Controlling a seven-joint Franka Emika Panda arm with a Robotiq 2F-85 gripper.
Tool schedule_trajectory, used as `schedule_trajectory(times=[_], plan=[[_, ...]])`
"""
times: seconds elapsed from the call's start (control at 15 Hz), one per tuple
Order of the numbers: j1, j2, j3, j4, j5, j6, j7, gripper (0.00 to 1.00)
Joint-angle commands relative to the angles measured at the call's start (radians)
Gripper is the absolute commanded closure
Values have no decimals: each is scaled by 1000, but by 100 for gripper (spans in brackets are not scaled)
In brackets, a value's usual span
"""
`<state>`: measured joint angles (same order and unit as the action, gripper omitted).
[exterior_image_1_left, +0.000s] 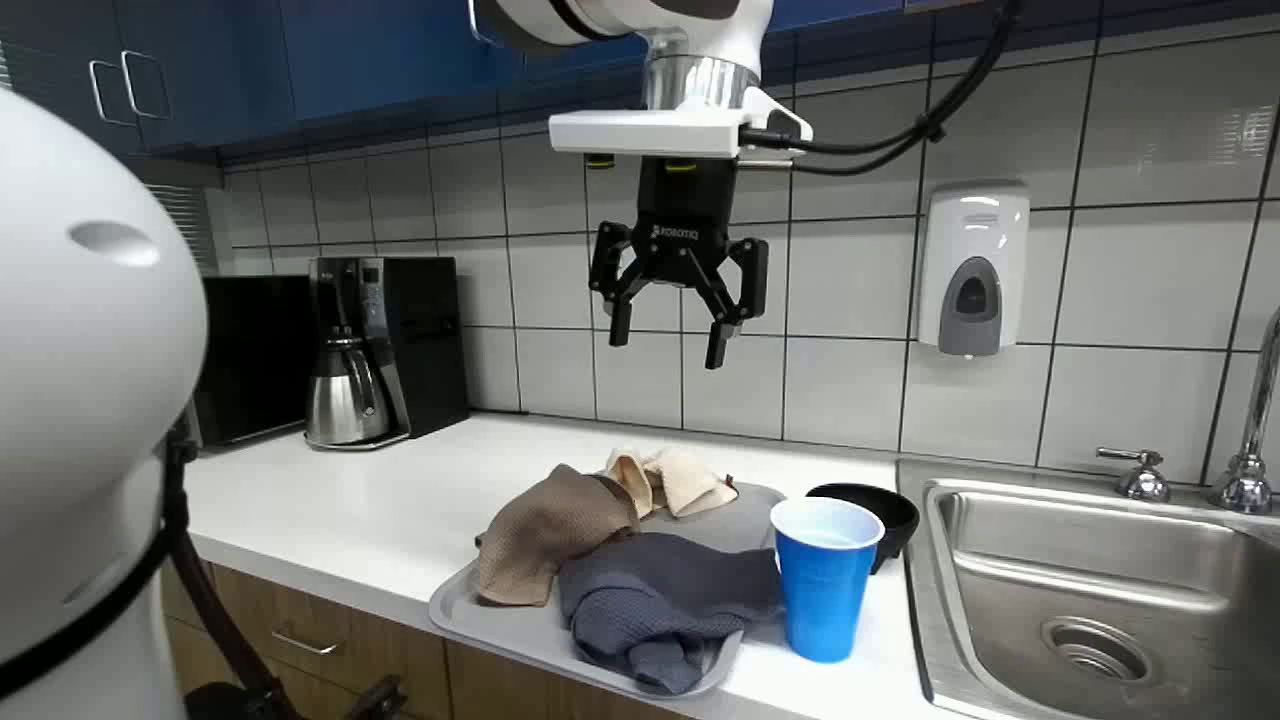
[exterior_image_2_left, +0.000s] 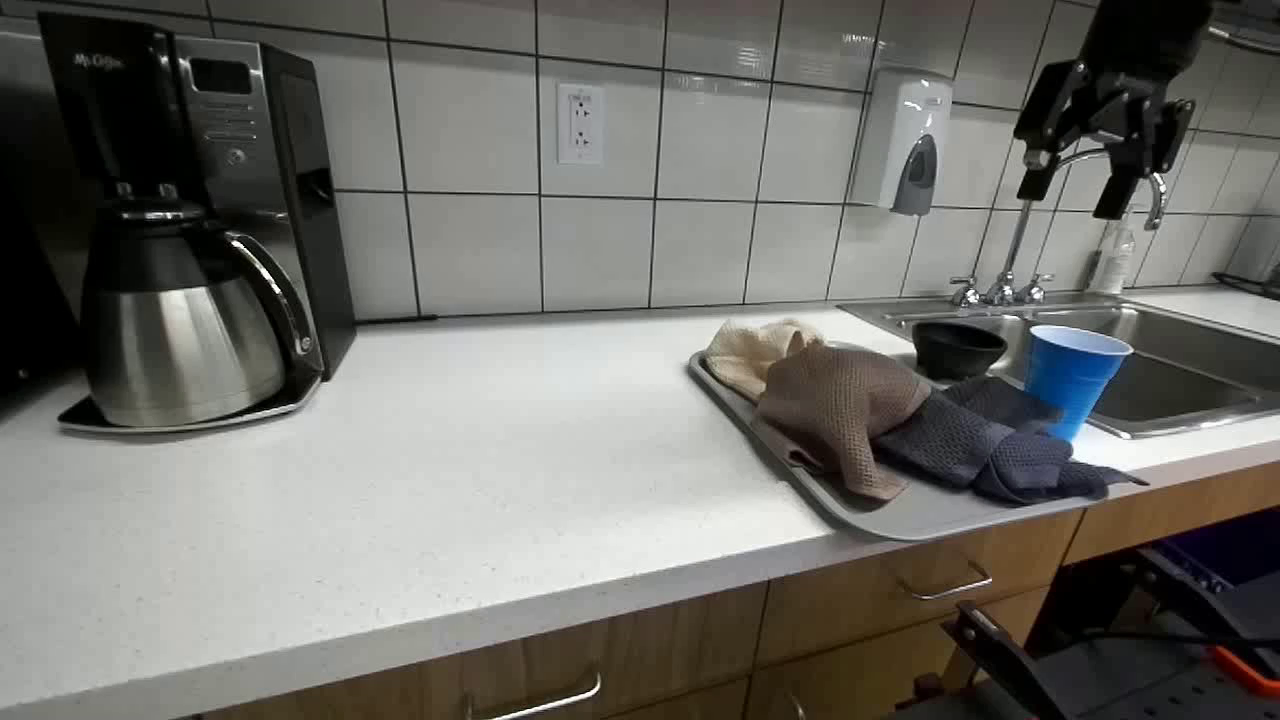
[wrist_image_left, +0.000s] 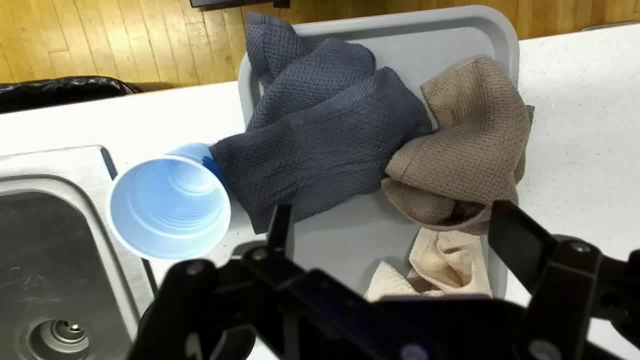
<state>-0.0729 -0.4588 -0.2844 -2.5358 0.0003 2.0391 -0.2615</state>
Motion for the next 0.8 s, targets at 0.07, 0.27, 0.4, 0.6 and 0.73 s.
schedule_trajectory(times=[0.07, 0.27, 0.4, 0.6, 0.73], plan=[[-24, 4, 22, 1, 12, -2, -10, 0], [-24, 4, 22, 1, 12, -2, -10, 0], [-24, 4, 22, 1, 12, -2, -10, 0], [-25, 6, 37, -20, 0, 79, 8, 0], [-21, 10, 42, -34, 0, 130, 3, 0]])
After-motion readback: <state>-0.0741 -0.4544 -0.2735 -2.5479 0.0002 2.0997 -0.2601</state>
